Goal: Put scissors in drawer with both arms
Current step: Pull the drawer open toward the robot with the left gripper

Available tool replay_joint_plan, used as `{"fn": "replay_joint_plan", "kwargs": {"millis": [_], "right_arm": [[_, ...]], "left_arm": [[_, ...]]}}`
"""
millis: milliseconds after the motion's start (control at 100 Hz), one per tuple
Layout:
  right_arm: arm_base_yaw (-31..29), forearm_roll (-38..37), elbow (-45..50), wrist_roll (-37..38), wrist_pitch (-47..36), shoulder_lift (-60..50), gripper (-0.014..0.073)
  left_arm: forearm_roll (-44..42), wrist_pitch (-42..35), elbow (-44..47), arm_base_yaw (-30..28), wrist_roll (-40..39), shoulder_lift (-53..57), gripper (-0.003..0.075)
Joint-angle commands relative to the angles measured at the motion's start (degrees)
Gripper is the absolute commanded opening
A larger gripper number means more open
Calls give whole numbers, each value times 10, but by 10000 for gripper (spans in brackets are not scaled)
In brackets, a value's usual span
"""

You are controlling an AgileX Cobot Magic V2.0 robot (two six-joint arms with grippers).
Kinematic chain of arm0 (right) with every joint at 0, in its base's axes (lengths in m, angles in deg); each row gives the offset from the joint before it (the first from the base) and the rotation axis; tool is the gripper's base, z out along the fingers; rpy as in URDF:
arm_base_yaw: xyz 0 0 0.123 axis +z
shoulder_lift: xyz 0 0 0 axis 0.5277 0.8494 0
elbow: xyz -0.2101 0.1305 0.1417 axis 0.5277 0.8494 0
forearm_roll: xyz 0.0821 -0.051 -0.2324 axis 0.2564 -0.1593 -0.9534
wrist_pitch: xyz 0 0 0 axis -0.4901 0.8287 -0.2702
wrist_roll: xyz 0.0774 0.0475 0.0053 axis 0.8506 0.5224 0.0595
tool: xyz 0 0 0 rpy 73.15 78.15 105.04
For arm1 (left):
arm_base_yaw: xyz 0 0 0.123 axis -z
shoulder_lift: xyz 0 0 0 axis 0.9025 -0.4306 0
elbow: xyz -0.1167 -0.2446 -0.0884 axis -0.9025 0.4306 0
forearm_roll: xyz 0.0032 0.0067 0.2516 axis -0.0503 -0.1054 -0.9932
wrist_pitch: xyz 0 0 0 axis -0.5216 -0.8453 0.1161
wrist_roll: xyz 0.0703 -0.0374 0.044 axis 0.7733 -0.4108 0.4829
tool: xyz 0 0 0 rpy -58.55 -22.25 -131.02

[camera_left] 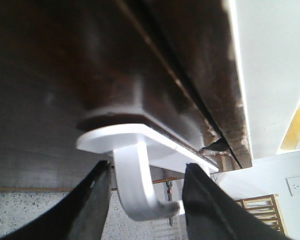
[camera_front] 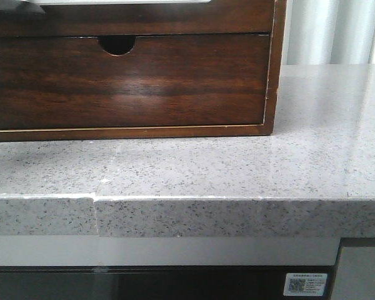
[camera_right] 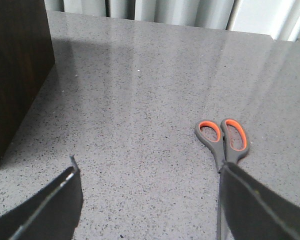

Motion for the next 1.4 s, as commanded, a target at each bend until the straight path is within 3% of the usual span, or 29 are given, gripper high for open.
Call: {"fn": "replay_joint_plan", "kwargs": {"millis": [0, 310, 660, 1120, 1390], "right_arm": [[-5, -2, -20, -3, -45, 5, 516], [-5, -2, -20, -3, -45, 5, 516], [-5, -2, -20, -3, -45, 5, 516], [-5, -2, -20, -3, -45, 5, 516], [-5, -2, -20, -3, -45, 5, 516]], "left_arm": [[50, 18, -20, 4, 3, 8, 286], [46, 41, -20, 4, 3, 8, 94], [-10, 125, -2, 3, 4, 33, -13], [-44, 190, 154, -65, -2, 234, -20], [-57, 166, 217, -65, -24, 369, -20]]}}
